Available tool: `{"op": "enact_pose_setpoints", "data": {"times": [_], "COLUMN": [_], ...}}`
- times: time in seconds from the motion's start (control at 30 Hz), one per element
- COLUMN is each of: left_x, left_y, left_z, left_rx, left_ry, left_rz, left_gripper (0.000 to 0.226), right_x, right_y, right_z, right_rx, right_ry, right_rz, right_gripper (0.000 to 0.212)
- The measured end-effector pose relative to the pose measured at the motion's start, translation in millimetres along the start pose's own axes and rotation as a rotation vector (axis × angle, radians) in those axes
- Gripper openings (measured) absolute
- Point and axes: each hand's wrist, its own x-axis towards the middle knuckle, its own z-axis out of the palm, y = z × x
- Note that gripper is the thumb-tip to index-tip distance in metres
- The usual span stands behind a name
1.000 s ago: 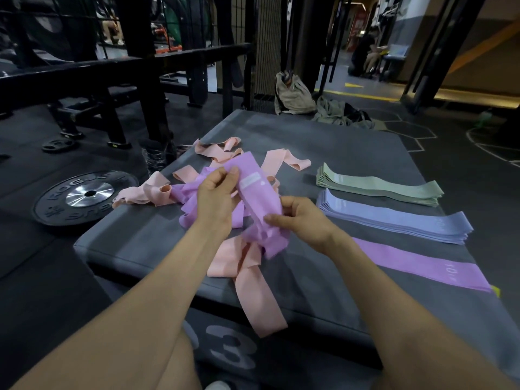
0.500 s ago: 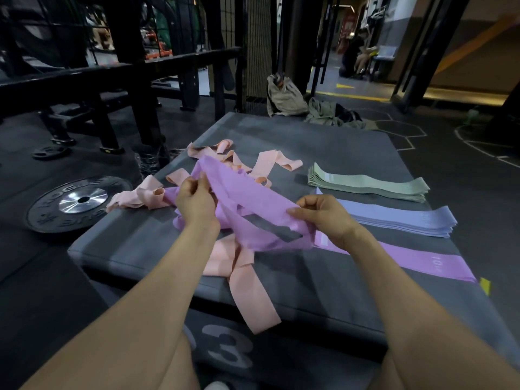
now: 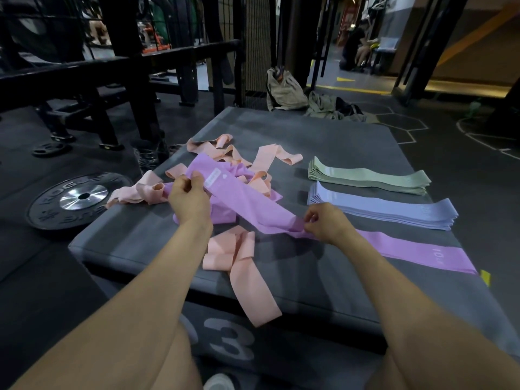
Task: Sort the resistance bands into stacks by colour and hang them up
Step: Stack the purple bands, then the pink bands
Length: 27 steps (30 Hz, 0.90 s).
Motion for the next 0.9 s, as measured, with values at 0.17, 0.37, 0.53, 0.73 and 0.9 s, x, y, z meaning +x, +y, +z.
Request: {"op": "enact_pose_setpoints", "data": {"times": [0.17, 0.37, 0.53, 0.73, 0.9], "left_x": [4.9, 6.4, 4.9, 3.5, 5.1], "left_y": [-1.8, -2.6, -1.7, -0.3, -2.7], "left_z": [-4.0, -5.6, -5.4, -5.8, -5.2], "left_rx": [0.021, 0.036, 0.024, 0.025, 0.031], "left_ry": [0.025, 0.038, 0.045, 0.037, 0.040], "left_rz": [0.025, 0.041, 0.055, 0.062, 0.051], "left_gripper": [0.034, 0.033, 0.032, 0.031, 0.031], "right_x": [4.7, 0.5, 3.0, 2.3, 4.5], "right_y": [-0.3, -4.8, -7.8, -9.6, -6.5], "right_z": [-4.5, -14.5, -11.0, -9.1, -9.3], "right_rx": [0.277, 1.014, 1.139, 1.087, 1.236], "right_ry": [0.190, 0.190, 0.207, 0.156, 0.122], "right_rz": [0.115, 0.394, 0.469, 0.368, 0.369], "right_gripper": [0.018, 0.020, 0.013, 0.036, 0.040]}}
